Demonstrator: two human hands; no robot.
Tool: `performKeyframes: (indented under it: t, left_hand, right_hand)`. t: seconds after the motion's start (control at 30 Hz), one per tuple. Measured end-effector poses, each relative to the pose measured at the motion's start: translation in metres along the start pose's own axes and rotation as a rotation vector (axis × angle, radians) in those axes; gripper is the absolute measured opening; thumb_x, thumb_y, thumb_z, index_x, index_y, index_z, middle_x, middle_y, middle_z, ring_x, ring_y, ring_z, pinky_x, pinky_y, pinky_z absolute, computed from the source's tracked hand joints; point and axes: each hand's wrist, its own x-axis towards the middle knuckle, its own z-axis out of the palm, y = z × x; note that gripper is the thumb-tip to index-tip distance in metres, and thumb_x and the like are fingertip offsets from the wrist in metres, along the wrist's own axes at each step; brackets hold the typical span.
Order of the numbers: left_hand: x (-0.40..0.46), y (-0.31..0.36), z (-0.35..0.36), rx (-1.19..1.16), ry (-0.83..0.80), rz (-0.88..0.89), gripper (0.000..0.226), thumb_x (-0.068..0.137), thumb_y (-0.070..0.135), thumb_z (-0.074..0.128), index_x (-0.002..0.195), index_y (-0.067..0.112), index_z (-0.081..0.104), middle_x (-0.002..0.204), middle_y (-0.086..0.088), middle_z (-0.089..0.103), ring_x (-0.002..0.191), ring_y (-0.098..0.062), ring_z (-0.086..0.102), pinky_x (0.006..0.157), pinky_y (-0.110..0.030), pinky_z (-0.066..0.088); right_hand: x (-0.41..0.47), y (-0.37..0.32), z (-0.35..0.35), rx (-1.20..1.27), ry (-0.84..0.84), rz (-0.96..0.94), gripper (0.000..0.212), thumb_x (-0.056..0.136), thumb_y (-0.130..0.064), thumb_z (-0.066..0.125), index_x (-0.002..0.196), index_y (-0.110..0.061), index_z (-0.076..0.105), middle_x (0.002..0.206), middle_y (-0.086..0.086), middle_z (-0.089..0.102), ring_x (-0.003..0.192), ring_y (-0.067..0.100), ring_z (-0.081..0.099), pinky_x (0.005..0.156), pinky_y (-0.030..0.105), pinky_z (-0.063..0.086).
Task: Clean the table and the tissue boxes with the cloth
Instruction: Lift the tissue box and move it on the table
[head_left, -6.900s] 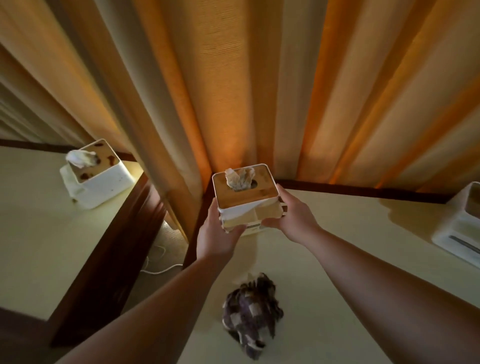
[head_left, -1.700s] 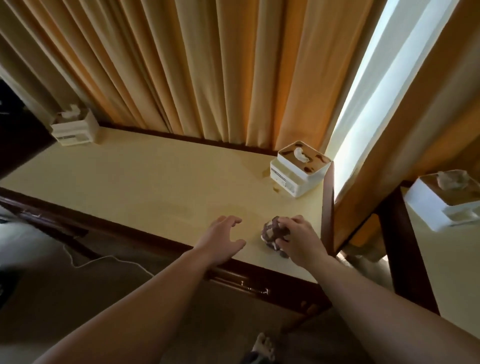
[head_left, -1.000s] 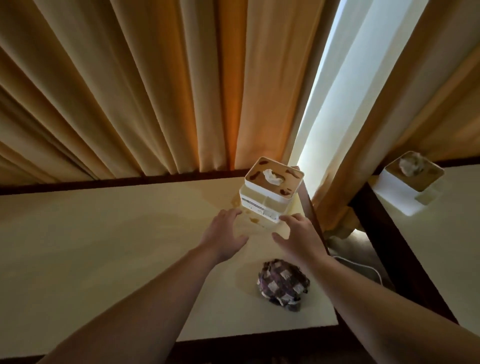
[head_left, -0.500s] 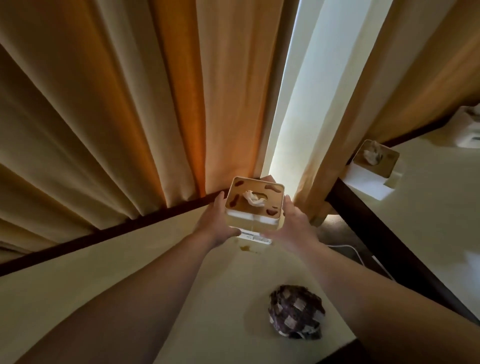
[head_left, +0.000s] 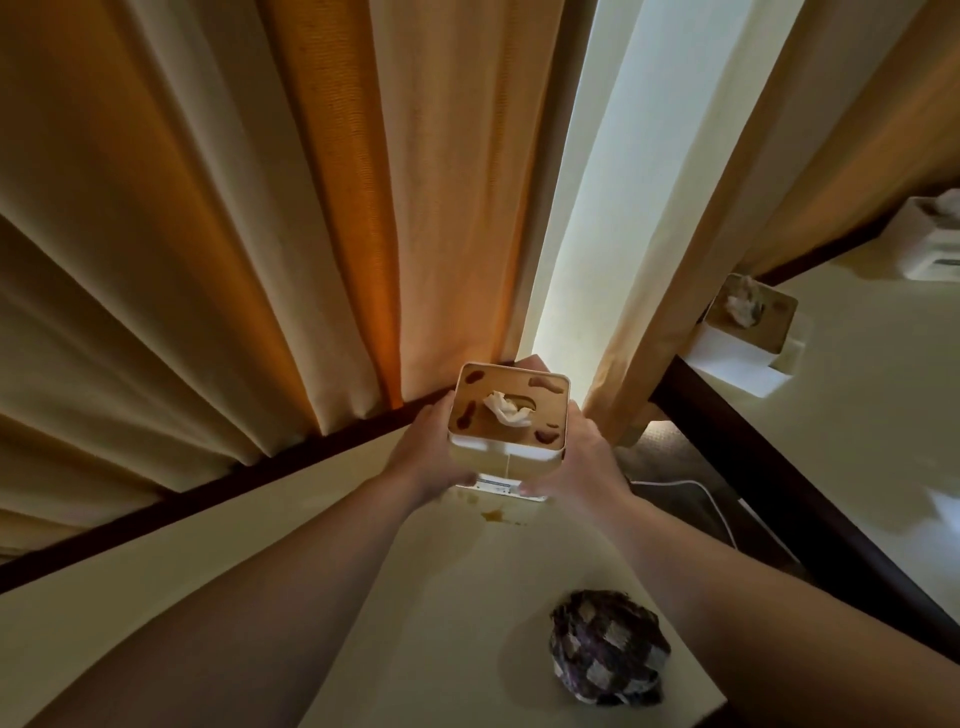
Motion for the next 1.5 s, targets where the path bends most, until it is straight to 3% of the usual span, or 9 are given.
performKeyframes:
  t: [0.23,0.4,0.47,0.6,0.7,0.83,1.1,1.27,1.5]
  left_hand:
    - [-0.008,0.001,-0.002,-0.023,0.053,0.008,0.121,0.06,0.027,0.099,0.158,0.031,0.028,0.152,0.005,0.045,0.134,-0.021,0.051,0.106,-0.042,0.05]
    - [-0.024,-0.003,-0.013,-0.027,0.118,-0.003,0.126,0.061,0.031,0.098,0.161,0.029,0.02,0.159,0.004,0.037,0.141,-0.021,0.044,0.11,-0.038,0.045]
    - [-0.035,-0.006,-0.018,-0.026,0.15,-0.014,0.126,0.063,0.033,0.098,0.161,0.03,0.018,0.16,0.003,0.034,0.143,-0.022,0.042,0.111,-0.04,0.045]
    - [-0.065,-0.019,-0.028,-0.037,0.221,-0.075,0.124,0.065,0.032,0.097,0.161,0.029,0.018,0.161,0.002,0.034,0.141,-0.023,0.044,0.109,-0.041,0.047]
    - [-0.094,-0.038,-0.035,-0.068,0.281,-0.112,0.122,0.063,0.031,0.098,0.159,0.029,0.023,0.154,0.002,0.042,0.134,-0.022,0.05,0.106,-0.041,0.049]
    - [-0.137,-0.068,-0.041,-0.1,0.354,-0.182,0.118,0.06,0.03,0.098,0.156,0.03,0.029,0.145,0.001,0.047,0.126,-0.022,0.053,0.099,-0.037,0.05]
    - [-0.22,-0.114,-0.032,-0.197,0.477,-0.346,0.115,0.061,0.036,0.098,0.154,0.029,0.031,0.139,0.001,0.048,0.126,-0.023,0.052,0.095,-0.034,0.048]
    - [-0.259,-0.13,-0.021,-0.216,0.485,-0.408,0.117,0.061,0.044,0.097,0.154,0.034,0.028,0.141,0.004,0.046,0.127,-0.019,0.051,0.098,-0.039,0.052]
    - [-0.283,-0.137,-0.005,-0.207,0.486,-0.466,0.118,0.063,0.035,0.096,0.156,0.031,0.024,0.144,0.004,0.043,0.125,-0.02,0.052,0.092,-0.04,0.054]
  right_hand:
    - [0.003,-0.004,-0.008,0.044,-0.017,-0.083,0.123,0.051,-0.032,0.105,0.15,-0.036,0.033,0.131,-0.013,0.05,0.121,0.016,0.053,0.095,0.03,0.056]
    - [-0.004,-0.022,-0.007,0.095,-0.033,-0.176,0.118,0.048,-0.04,0.104,0.144,-0.047,0.036,0.13,-0.018,0.055,0.122,0.016,0.056,0.097,0.04,0.059]
    - [-0.006,-0.031,-0.005,0.091,-0.031,-0.222,0.119,0.047,-0.04,0.102,0.145,-0.049,0.035,0.131,-0.021,0.054,0.124,0.014,0.054,0.099,0.037,0.057]
    - [-0.016,-0.049,0.009,0.027,-0.073,-0.253,0.118,0.056,-0.032,0.103,0.15,-0.044,0.032,0.137,-0.014,0.049,0.122,0.012,0.049,0.085,0.016,0.046]
    - [-0.028,-0.066,0.025,-0.004,-0.141,-0.298,0.117,0.057,-0.033,0.102,0.149,-0.044,0.031,0.139,-0.012,0.048,0.123,0.015,0.05,0.09,0.03,0.056]
    - [-0.048,-0.092,0.048,-0.065,-0.223,-0.393,0.117,0.06,-0.035,0.1,0.151,-0.039,0.029,0.135,-0.012,0.049,0.122,0.014,0.047,0.097,0.036,0.055]
    - [-0.094,-0.119,0.101,-0.139,-0.399,-0.512,0.117,0.063,-0.052,0.096,0.154,-0.041,0.022,0.131,-0.011,0.045,0.118,0.012,0.046,0.102,0.032,0.049]
    - [-0.116,-0.122,0.125,-0.175,-0.457,-0.511,0.123,0.064,-0.042,0.099,0.158,-0.035,0.019,0.122,-0.013,0.038,0.113,0.009,0.039,0.102,0.035,0.047]
    - [-0.133,-0.11,0.138,-0.219,-0.485,-0.519,0.13,0.064,-0.041,0.099,0.162,-0.034,0.013,0.126,-0.008,0.043,0.122,0.02,0.05,0.1,0.037,0.049]
